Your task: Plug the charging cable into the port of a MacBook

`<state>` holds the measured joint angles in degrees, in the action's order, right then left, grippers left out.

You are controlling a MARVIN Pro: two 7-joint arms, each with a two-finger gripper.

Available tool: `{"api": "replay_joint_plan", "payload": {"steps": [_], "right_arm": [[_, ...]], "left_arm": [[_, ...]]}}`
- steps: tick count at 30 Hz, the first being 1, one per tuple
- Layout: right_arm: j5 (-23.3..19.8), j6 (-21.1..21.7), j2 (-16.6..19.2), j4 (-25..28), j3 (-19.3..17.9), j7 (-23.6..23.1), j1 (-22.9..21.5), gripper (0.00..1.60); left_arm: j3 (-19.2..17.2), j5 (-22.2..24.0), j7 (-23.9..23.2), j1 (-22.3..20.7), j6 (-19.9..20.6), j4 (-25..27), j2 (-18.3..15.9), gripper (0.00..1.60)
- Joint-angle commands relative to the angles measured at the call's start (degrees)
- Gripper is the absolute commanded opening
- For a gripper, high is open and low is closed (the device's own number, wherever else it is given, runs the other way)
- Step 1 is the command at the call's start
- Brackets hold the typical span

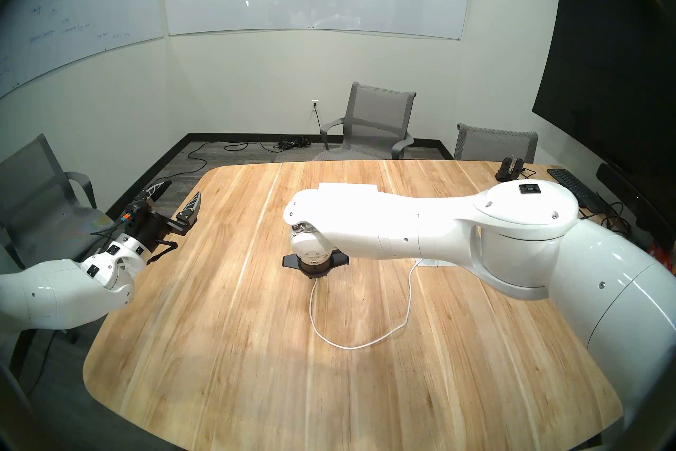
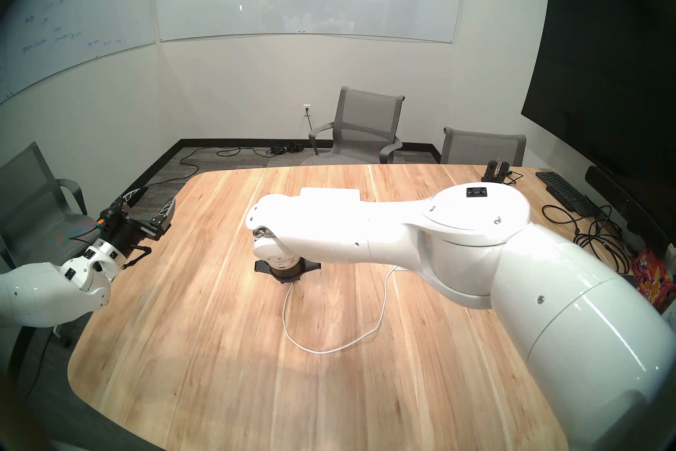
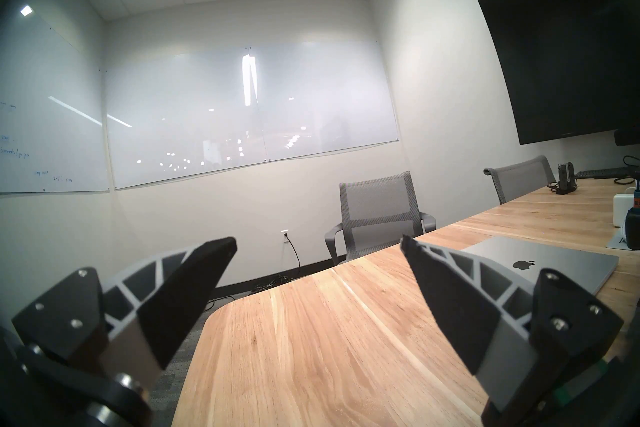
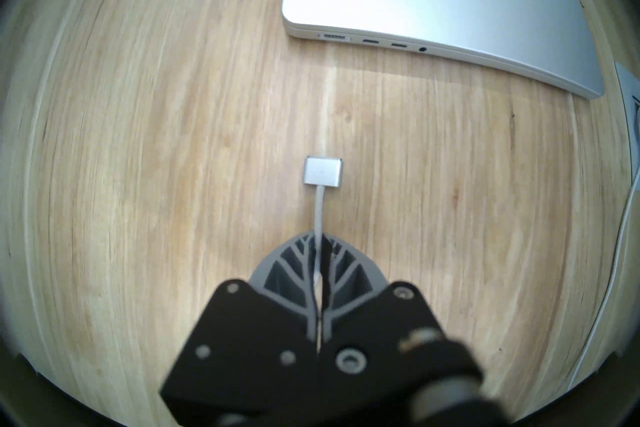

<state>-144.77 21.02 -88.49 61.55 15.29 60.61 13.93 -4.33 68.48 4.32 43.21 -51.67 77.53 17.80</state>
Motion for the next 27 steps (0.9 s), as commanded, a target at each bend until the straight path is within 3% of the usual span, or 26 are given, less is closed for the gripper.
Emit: {"api": "replay_joint_plan", "payload": {"steps": [1,13,27], "right_arm": [[-0.56,0.86,0.9,-0.74,2.51,-0.21,4.45,0.0],[-0.76,2.61,4.01,0.5,2.18,-2.73,4.07,0.0],[0.5,4.34,3.49,-0.04,2.88,-5.22,3.8,0.0]], "left_arm": [[-0.75,-0.03,0.05,-0.88,-0.36,0.12,-0.07,1.6],[-0.75,-0.03,0.05,-0.88,-0.35,0.12,-0.07,1.6],[-0.75,-0.03,0.05,-0.88,-0.36,0.12,-0.07,1.6]]}}
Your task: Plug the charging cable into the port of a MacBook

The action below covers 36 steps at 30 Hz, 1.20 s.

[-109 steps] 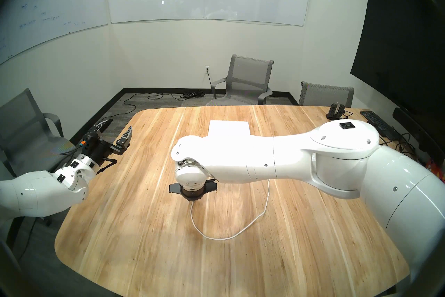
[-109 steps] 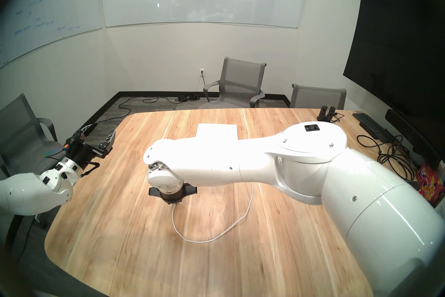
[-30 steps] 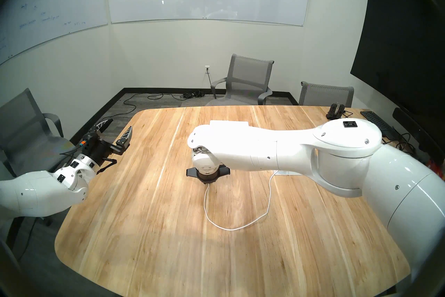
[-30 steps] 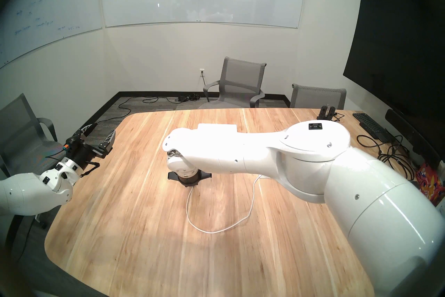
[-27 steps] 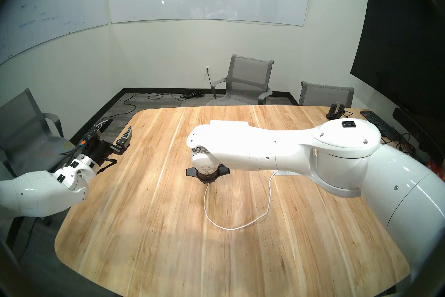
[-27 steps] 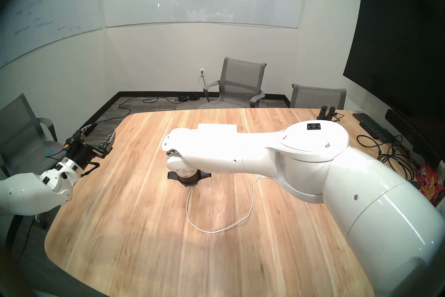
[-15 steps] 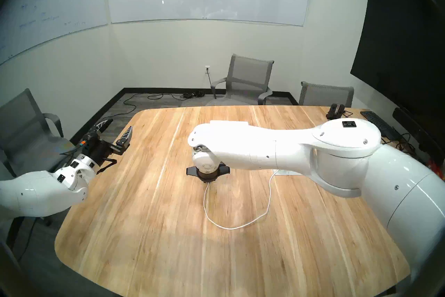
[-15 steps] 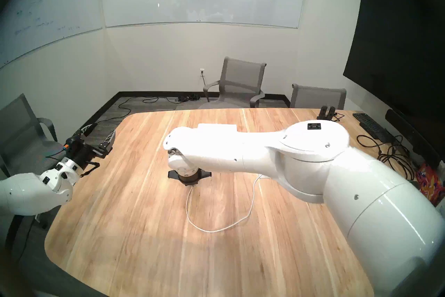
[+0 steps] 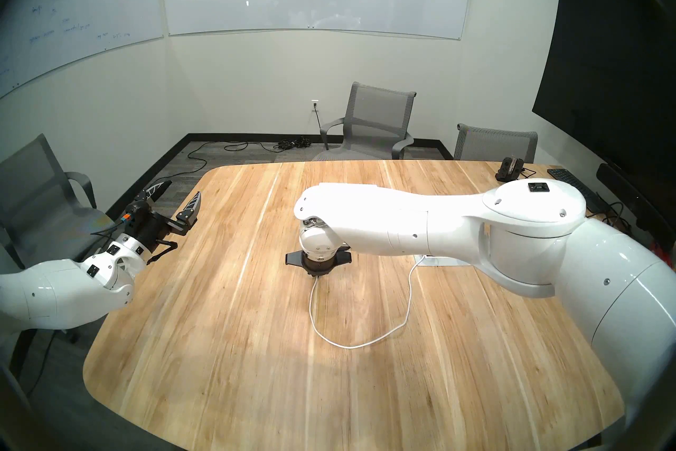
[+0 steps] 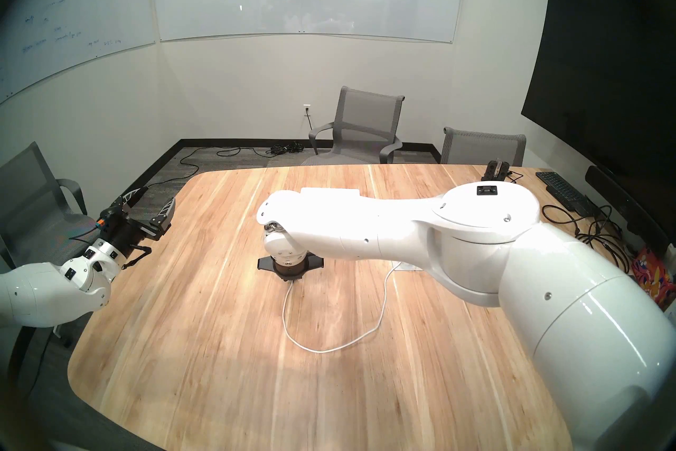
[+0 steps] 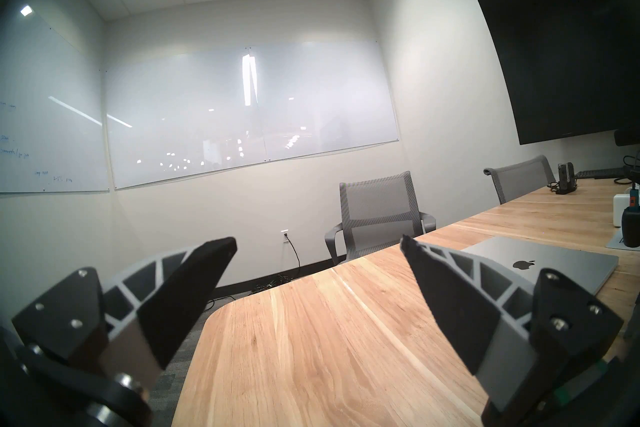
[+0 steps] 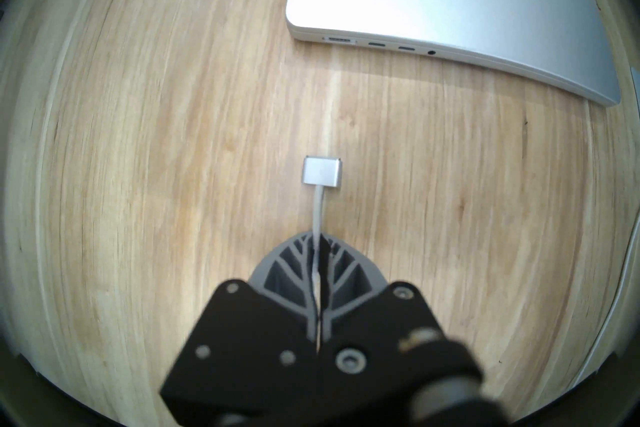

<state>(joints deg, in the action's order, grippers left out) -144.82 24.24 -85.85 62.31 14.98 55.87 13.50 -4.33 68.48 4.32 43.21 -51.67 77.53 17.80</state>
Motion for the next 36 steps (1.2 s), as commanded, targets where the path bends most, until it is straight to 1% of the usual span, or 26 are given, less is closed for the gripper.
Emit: {"api": "replay_joint_plan", "payload": {"steps": [1,23,36], "right_arm": [[0.61,1.18,0.78,-0.95,3.23,-0.59,4.24,0.0],[2.98,3.24,0.49,-2.87,3.28,-3.2,4.55,0.0],[3.13,3.81,0.7,-3.47,2.73,-4.51,4.21,0.0]], "left_arm": [[-0.75,-0.03,0.05,-0.88,-0.36,0.12,-0.07,1.6],[-0.75,-0.03,0.05,-0.88,-0.35,0.12,-0.07,1.6],[-0.75,-0.03,0.05,-0.88,-0.36,0.12,-0.07,1.6]]}}
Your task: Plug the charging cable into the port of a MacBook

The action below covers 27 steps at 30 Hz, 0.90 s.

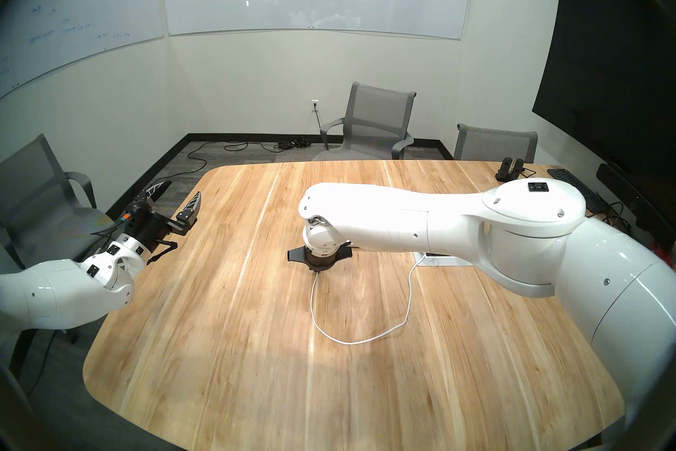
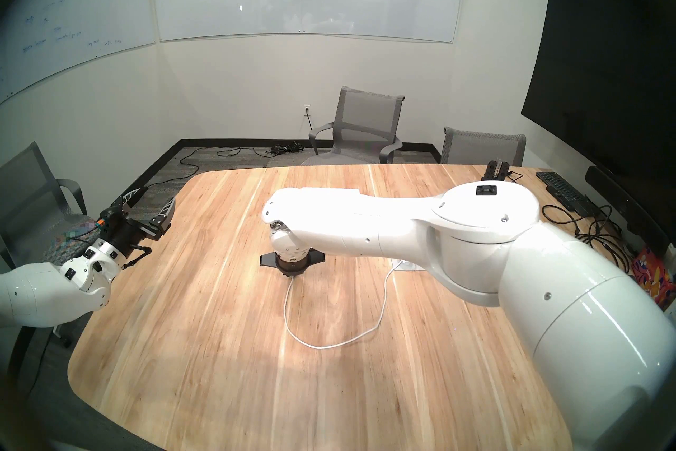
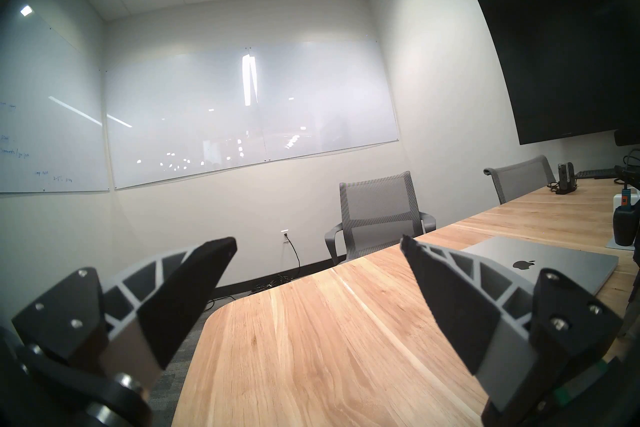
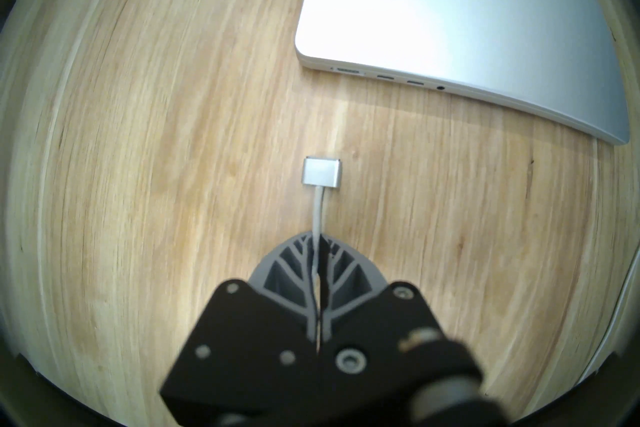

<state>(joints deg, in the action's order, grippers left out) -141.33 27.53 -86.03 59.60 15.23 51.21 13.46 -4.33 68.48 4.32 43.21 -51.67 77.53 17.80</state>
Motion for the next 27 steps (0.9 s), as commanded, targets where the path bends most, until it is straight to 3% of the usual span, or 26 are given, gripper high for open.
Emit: {"api": "replay_joint_plan", "payload": {"steps": [1,27], "right_arm": [[-0.39,0.57,0.9,-0.77,2.47,0.09,4.23,0.0],[-0.79,0.34,3.44,1.28,1.42,-0.23,2.28,0.0]], "left_arm": [[-0.75,-0.03,0.05,-0.88,-0.36,0.12,-0.07,1.6],[-0.76,-0.05,0.07,-0.88,-0.4,0.12,-0.07,1.6]]}}
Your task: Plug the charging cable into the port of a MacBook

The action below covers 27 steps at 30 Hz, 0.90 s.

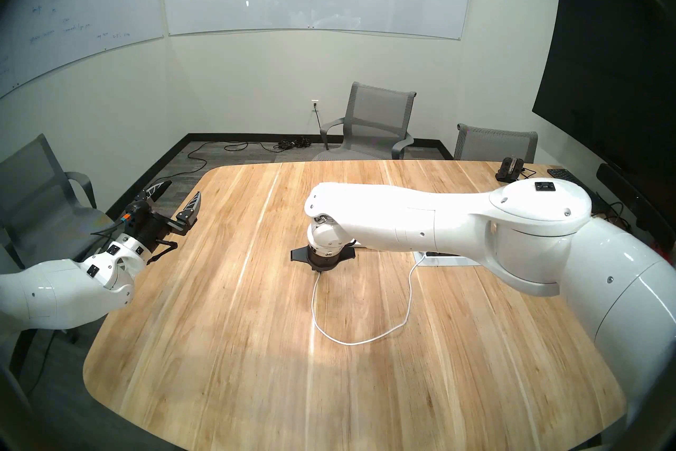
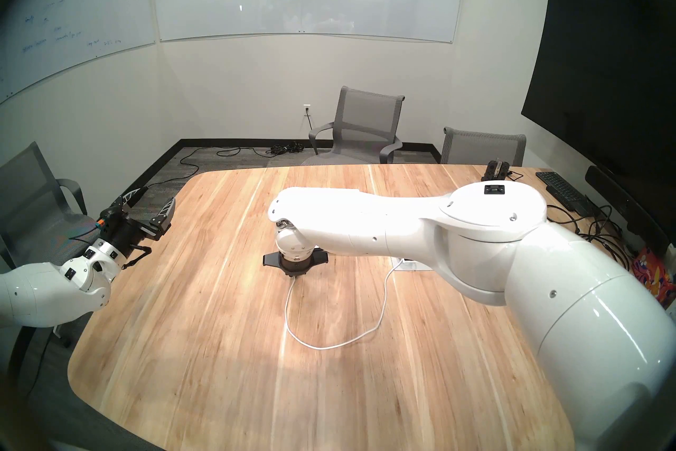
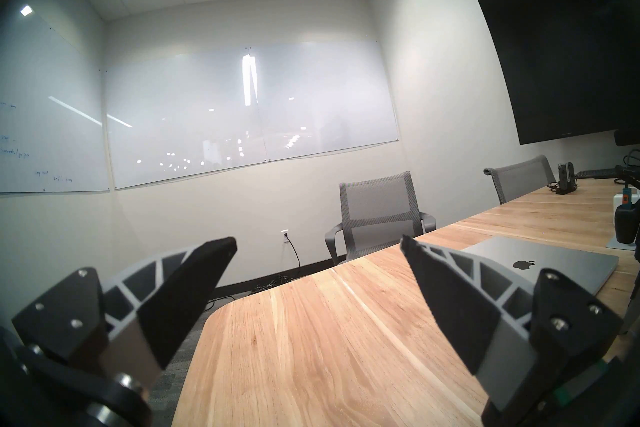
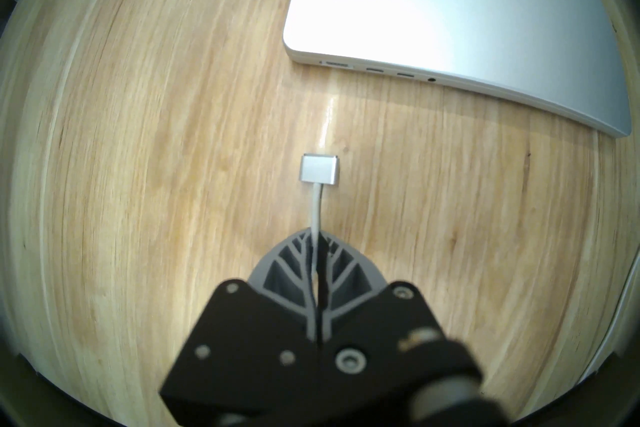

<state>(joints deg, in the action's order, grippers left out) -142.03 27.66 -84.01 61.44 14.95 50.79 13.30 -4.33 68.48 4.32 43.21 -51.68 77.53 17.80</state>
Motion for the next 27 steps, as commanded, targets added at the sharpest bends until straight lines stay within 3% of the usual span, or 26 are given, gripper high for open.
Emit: {"api": "replay_joint_plan", "payload": {"steps": [1,27], "right_arm": [[-0.08,0.24,1.3,-0.76,1.69,0.15,2.45,0.0],[0.93,2.51,-2.53,-6.79,0.99,-1.41,2.21,0.0]], "left_arm": [[-0.76,-0.05,0.07,-0.88,-0.4,0.12,-0.06,1.6],[-0.77,-0.07,0.08,-0.88,-0.42,0.12,-0.06,1.6]]}}
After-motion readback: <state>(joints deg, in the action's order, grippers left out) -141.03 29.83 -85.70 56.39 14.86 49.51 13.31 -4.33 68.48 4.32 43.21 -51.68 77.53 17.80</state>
